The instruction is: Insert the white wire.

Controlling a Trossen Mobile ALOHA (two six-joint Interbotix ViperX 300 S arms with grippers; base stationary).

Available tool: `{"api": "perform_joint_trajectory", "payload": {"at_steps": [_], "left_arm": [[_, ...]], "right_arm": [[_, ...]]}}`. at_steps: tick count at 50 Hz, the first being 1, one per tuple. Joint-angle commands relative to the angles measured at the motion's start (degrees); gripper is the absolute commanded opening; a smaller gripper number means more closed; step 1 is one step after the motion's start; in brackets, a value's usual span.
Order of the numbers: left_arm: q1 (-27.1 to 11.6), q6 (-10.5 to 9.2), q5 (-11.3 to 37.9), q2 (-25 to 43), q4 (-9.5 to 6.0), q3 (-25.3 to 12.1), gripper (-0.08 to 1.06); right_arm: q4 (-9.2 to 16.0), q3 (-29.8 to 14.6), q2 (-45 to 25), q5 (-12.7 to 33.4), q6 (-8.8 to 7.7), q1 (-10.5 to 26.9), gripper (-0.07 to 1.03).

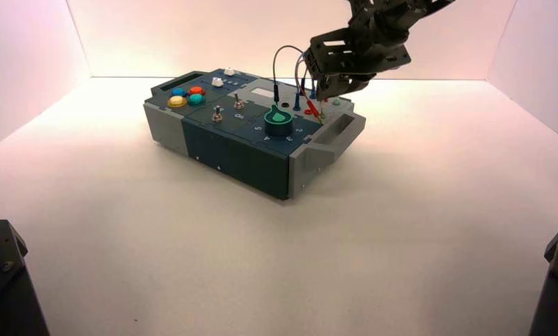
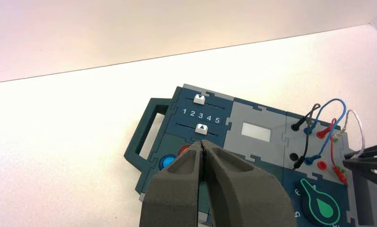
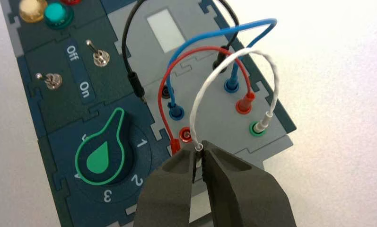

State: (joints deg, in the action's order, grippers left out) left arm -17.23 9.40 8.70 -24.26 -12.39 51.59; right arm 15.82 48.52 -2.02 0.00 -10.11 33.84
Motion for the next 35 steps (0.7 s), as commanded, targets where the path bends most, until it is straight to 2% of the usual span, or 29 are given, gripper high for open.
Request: {"api": "perform_joint_trajectory", "payload": {"at_steps": [1, 35], "left_arm": [[0.88, 0.09, -0.44, -0.44, 0.00, -1.41, -0.03], [0.88, 0.09, -0.26, -0.44, -0.09, -1.41, -0.03]], "right_arm": [[-0.09, -0.97, 0.35, 0.00, -0.18, -0.18, -0.02], [-1.93, -3.34, 0.88, 0.35, -0.18, -0.18, -0.02]]}}
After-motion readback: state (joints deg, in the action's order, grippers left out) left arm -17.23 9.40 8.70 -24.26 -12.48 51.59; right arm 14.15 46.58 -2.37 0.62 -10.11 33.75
